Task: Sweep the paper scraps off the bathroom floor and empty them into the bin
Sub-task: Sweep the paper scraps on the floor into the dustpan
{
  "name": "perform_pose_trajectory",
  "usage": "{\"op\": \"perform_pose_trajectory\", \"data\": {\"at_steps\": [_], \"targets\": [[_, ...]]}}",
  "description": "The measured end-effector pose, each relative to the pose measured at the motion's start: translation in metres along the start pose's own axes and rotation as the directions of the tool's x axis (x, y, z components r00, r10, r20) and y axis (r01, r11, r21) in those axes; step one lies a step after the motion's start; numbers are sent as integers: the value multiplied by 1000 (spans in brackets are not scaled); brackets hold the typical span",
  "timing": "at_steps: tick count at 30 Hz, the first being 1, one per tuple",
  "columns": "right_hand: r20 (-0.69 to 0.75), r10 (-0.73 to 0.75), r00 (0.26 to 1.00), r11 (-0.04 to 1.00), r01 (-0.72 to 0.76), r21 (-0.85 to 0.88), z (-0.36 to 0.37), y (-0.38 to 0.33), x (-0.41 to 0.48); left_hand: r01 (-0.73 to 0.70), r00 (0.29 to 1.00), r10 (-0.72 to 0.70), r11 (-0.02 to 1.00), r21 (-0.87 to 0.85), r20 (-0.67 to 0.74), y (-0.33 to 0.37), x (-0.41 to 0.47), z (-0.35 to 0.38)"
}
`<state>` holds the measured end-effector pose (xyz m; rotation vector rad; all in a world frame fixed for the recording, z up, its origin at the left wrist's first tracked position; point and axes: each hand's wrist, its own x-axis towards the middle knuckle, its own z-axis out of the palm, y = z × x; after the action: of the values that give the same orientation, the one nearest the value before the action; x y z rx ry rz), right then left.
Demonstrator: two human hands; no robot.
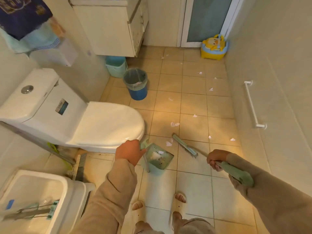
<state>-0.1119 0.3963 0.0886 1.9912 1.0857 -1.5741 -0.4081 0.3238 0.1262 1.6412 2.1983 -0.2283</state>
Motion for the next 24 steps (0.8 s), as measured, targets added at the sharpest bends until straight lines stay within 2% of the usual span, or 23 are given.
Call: {"op": "perform_pose_trajectory", "data": {"at_steps": [4,6,8,14,17,20,24], "targets": [[-44,-10,999,1000,11,20,-14,-19,20,35,999,-35,999,32,4,-4,-6,7],[-95,-42,995,997,36,-63,-8,-27,29,38,999,-38,999,38,-1,-5,-5,8],[-128,-81,988,996,74,-56,2,-28,40,30,1000,-30,999,36,-3,-4,-2,6],[1,-76,997,972,75,-223,46,0,33,31,1000,-32,998,53,0,-3,7,-2],[-18,-47,999,921,36,-388,69,23,25,31,999,-31,997,69,11,-5,9,-5],[19,-59,998,900,62,-431,79,41,11,20,1000,-21,998,65,15,-4,6,-7],[49,-18,999,950,33,-309,82,39,0,-1,1000,1,998,70,2,-3,3,-6]]}}
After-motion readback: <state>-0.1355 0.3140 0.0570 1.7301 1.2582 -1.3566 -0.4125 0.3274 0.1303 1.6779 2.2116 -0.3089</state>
